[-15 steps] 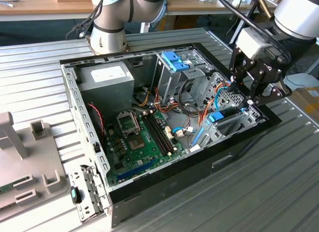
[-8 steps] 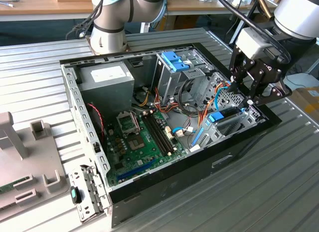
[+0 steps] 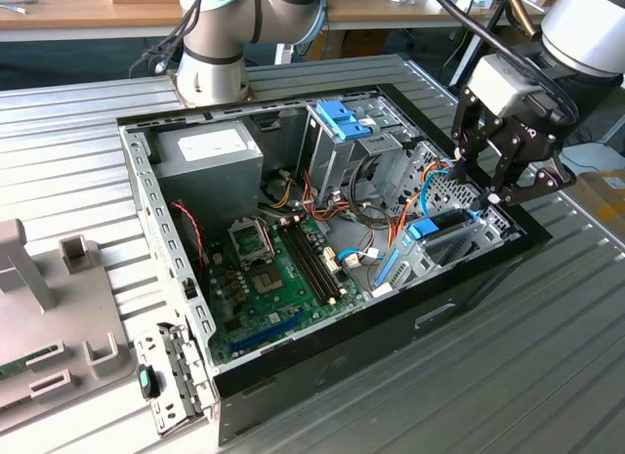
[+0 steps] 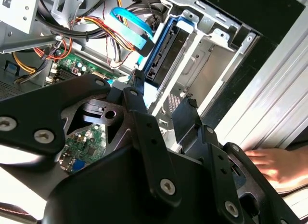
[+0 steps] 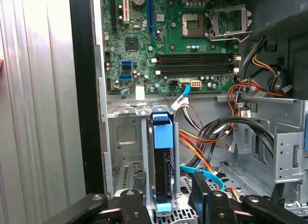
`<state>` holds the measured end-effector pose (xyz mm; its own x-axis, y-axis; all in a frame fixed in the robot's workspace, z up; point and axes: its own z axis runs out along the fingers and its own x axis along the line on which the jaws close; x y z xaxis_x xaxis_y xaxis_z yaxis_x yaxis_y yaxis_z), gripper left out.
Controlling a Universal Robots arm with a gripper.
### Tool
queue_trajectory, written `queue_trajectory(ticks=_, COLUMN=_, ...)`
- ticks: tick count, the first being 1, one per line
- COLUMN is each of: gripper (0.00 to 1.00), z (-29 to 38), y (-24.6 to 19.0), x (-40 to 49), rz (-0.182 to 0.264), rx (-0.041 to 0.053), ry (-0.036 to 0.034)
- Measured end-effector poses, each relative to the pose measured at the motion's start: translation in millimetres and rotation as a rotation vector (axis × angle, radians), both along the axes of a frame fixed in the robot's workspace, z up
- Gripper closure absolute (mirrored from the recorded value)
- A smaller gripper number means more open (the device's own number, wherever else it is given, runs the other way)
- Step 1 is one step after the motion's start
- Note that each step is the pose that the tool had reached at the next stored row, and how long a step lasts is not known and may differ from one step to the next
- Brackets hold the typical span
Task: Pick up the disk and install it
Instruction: 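Insert the first disk wire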
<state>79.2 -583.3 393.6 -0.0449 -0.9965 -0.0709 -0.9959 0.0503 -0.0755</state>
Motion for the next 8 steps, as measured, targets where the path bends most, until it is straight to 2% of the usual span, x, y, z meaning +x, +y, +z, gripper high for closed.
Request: queue_trajectory(ticks=8, gripper=0.5, z=0.0, y=0.0, x=9.8, rz=0.041, rx=-0.0001, ry=0.0)
